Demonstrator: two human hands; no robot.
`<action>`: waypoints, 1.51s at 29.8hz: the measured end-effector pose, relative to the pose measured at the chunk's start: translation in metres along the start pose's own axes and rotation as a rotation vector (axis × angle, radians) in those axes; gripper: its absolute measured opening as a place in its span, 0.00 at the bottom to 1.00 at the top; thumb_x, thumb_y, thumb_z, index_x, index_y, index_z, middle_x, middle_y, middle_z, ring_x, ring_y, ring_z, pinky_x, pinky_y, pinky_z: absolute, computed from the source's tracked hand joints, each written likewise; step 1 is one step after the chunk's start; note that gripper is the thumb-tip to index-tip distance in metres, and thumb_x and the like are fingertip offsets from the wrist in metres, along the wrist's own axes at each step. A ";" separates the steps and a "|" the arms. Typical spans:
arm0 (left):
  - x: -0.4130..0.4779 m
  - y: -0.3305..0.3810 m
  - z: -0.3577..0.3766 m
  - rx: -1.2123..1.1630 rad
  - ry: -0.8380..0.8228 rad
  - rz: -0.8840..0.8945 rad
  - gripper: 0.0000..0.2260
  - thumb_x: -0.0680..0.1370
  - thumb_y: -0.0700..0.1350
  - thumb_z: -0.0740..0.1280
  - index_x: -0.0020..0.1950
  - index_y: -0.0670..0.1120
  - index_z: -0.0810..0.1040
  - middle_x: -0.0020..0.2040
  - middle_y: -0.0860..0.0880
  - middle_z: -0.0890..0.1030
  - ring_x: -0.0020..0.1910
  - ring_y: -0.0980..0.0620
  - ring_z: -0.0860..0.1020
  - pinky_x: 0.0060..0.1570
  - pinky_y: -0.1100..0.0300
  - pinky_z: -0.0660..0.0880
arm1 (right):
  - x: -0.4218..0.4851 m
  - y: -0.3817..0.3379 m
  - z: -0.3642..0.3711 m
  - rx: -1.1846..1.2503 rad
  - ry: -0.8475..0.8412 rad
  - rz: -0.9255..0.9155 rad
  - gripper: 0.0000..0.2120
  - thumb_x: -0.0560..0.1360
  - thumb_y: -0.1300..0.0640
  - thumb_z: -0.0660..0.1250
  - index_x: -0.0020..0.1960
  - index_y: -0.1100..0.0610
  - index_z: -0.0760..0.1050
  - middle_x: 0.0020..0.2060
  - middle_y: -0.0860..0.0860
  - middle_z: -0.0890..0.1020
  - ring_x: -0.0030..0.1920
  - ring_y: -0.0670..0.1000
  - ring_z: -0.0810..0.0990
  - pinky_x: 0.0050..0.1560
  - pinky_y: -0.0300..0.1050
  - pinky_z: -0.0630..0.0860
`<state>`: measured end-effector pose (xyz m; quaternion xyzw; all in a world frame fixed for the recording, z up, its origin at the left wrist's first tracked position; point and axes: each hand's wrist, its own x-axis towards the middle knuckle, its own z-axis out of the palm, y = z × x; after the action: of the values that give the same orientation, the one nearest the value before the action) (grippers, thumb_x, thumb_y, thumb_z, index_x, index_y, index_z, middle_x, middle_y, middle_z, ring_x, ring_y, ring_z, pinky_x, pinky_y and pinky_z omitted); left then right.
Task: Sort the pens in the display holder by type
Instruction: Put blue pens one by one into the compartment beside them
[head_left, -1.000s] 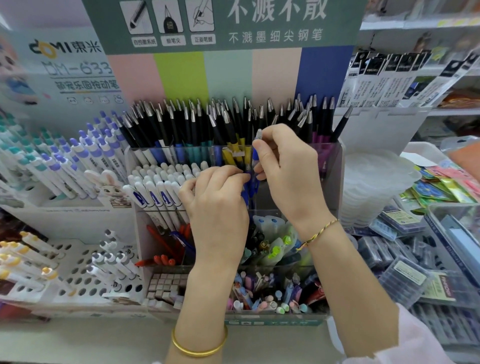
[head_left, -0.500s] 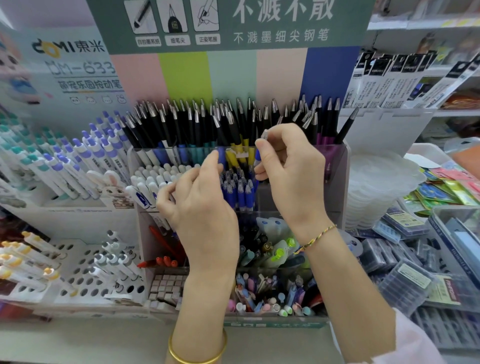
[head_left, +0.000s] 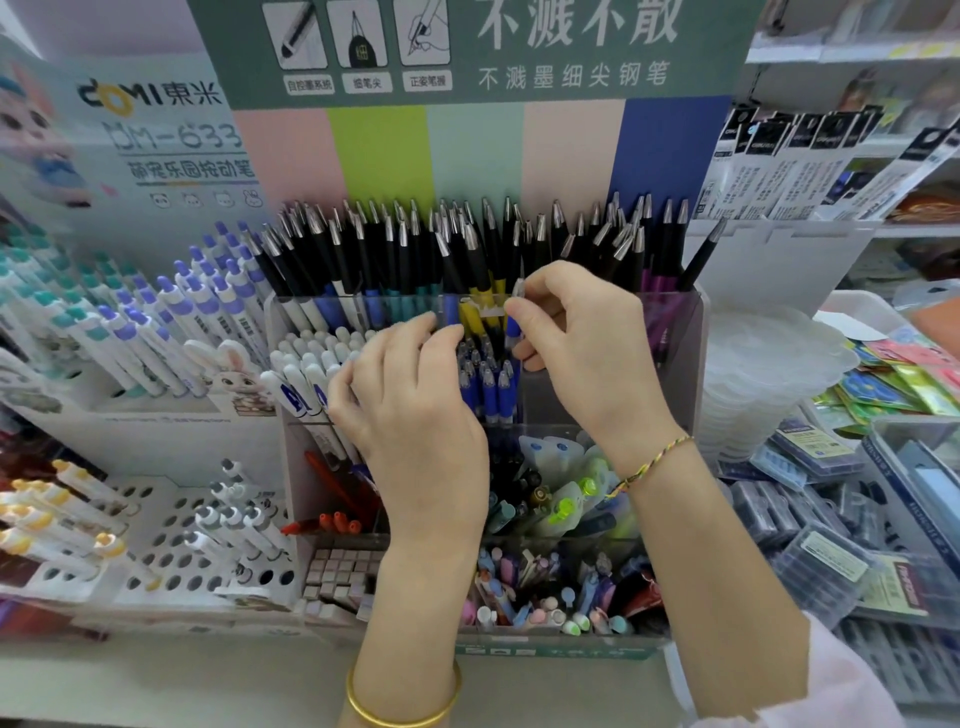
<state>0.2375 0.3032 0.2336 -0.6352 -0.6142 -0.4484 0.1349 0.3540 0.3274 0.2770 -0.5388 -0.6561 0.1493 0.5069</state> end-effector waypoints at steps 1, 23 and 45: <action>0.000 -0.001 0.001 0.022 0.005 -0.004 0.19 0.73 0.37 0.55 0.56 0.46 0.82 0.61 0.46 0.79 0.64 0.44 0.71 0.64 0.44 0.60 | 0.000 0.000 -0.001 -0.009 -0.006 -0.003 0.03 0.77 0.60 0.64 0.47 0.59 0.76 0.35 0.50 0.80 0.34 0.47 0.81 0.38 0.51 0.80; -0.004 0.007 0.007 0.162 -0.180 0.066 0.30 0.71 0.37 0.46 0.62 0.52 0.79 0.71 0.38 0.68 0.73 0.35 0.61 0.69 0.32 0.53 | -0.009 0.000 -0.027 -0.174 0.240 -0.091 0.05 0.77 0.58 0.62 0.45 0.59 0.75 0.37 0.49 0.77 0.38 0.50 0.76 0.41 0.49 0.75; -0.001 0.007 0.004 0.158 -0.150 0.044 0.29 0.71 0.37 0.46 0.60 0.50 0.80 0.71 0.35 0.67 0.72 0.32 0.60 0.67 0.30 0.51 | -0.015 0.015 0.002 -0.468 -0.026 0.193 0.09 0.76 0.53 0.66 0.47 0.59 0.79 0.42 0.52 0.82 0.44 0.53 0.79 0.44 0.48 0.77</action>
<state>0.2452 0.3043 0.2334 -0.6676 -0.6419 -0.3469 0.1481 0.3589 0.3205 0.2571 -0.6997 -0.6248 0.0477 0.3433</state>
